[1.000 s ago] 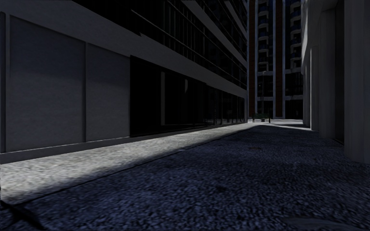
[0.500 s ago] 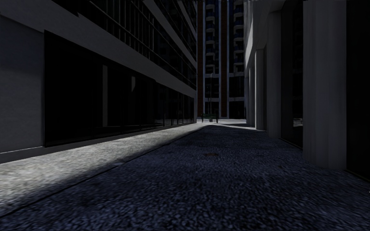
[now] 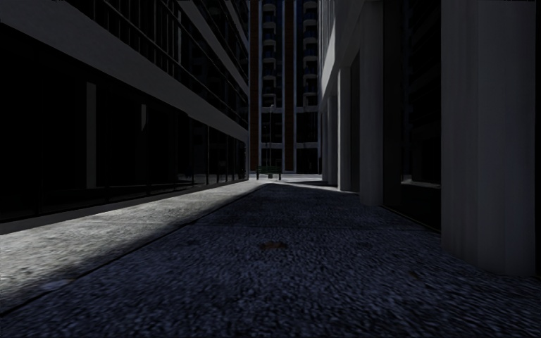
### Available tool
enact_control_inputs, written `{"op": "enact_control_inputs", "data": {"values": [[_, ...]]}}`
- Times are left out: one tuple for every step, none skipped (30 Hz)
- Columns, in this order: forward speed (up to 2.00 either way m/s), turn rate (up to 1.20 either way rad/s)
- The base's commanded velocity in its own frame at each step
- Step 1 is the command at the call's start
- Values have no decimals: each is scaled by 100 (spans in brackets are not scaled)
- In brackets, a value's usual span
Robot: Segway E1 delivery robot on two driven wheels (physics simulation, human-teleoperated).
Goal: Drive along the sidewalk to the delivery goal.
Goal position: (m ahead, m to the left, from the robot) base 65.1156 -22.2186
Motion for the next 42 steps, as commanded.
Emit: {"op": "enact_control_inputs", "data": {"values": [[200,0],[200,0],[200,0],[200,0],[200,0],[200,0],[200,0],[200,0],[200,0],[200,-11],[200,-20],[200,-20],[200,-23],[200,-24],[200,-24],[200,-24],[200,-24],[200,-24],[200,-24],[200,-24],[200,-24],[200,-24],[200,-24],[200,-24],[200,-24],[200,-24],[200,-24],[200,-24],[200,-24],[200,-24],[200,-24],[200,-24],[200,-24],[200,-24],[200,-24],[200,-12],[200,0],[200,0],[200,0],[200,0],[200,0],[200,0]]}}
